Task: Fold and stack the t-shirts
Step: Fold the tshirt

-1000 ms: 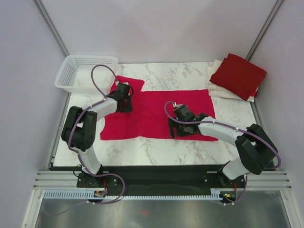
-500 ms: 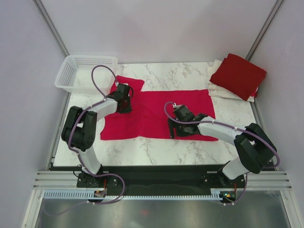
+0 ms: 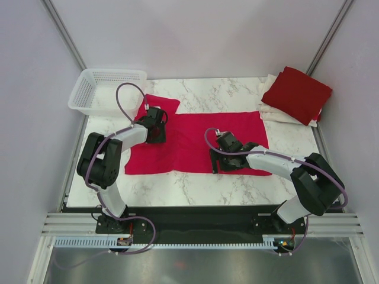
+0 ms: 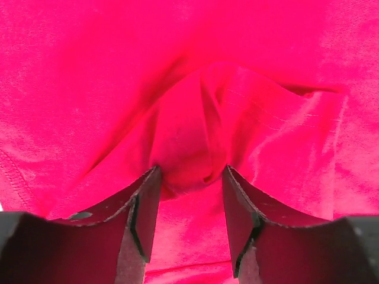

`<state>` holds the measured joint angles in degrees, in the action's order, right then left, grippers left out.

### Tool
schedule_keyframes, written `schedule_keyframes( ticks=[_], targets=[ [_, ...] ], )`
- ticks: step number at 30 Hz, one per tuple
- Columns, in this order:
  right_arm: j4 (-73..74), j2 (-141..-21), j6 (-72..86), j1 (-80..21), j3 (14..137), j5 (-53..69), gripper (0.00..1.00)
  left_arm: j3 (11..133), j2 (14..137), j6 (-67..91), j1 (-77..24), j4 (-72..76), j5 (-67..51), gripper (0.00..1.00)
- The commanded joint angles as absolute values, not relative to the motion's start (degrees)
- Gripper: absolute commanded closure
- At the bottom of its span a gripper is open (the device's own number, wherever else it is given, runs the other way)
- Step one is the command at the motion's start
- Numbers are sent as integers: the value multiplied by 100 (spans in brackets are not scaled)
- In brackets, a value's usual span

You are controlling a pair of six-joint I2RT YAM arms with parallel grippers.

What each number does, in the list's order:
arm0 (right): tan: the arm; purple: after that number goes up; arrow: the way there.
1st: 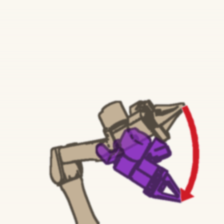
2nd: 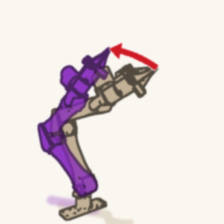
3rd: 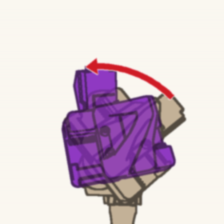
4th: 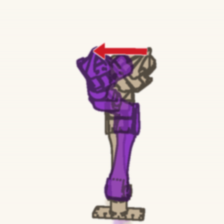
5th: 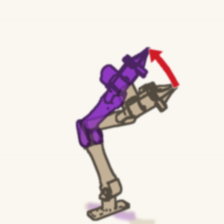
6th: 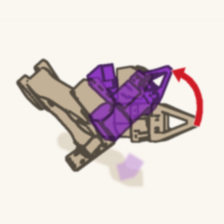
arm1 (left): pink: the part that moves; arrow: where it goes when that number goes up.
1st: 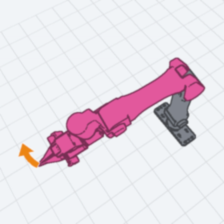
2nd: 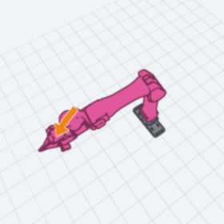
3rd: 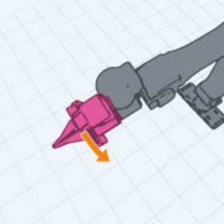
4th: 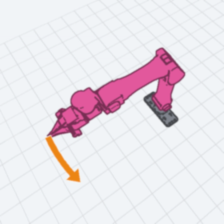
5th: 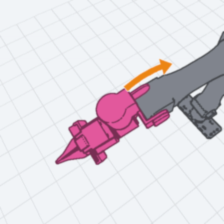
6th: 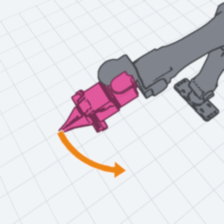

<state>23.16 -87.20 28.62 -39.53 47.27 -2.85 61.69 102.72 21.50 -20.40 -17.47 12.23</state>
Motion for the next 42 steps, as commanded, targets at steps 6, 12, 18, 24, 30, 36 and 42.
schedule_keyframes(
  ticks=[6, 12, 18, 24, 30, 36, 42],
  targets=[
    [2224, -8719, 2751, -3946, 4650, -299, 16, 6179, 10038, 2074, -2057, -1819, 1485, 65],
    [2215, -8763, 2733, -3955, 4614, -299, 16, 6468, 9888, 1943, -2057, -2100, 1635, 82],
    [2110, -8859, 2751, -3955, 4553, -238, 16, 7329, 10195, 1469, -2022, -2696, 2056, 73],
    [2101, -8912, 2725, -3946, 4518, -246, 16, 8436, 10835, 670, -1838, -3278, 2618, 60],
    [2109, -8886, 2663, -3955, 4439, -316, 16, 9350, 11399, 656, -1443, -4111, 3498, 48],
    [2057, -9000, 2698, -3955, 4491, -290, 15, 8783, 9996, 1572, -1844, -4011, 1532, 68],
    [1995, -9026, 2768, -3946, 4552, -150, 15, 7182, 9430, 1582, -2224, -3279, 667, 50]
  ],
)
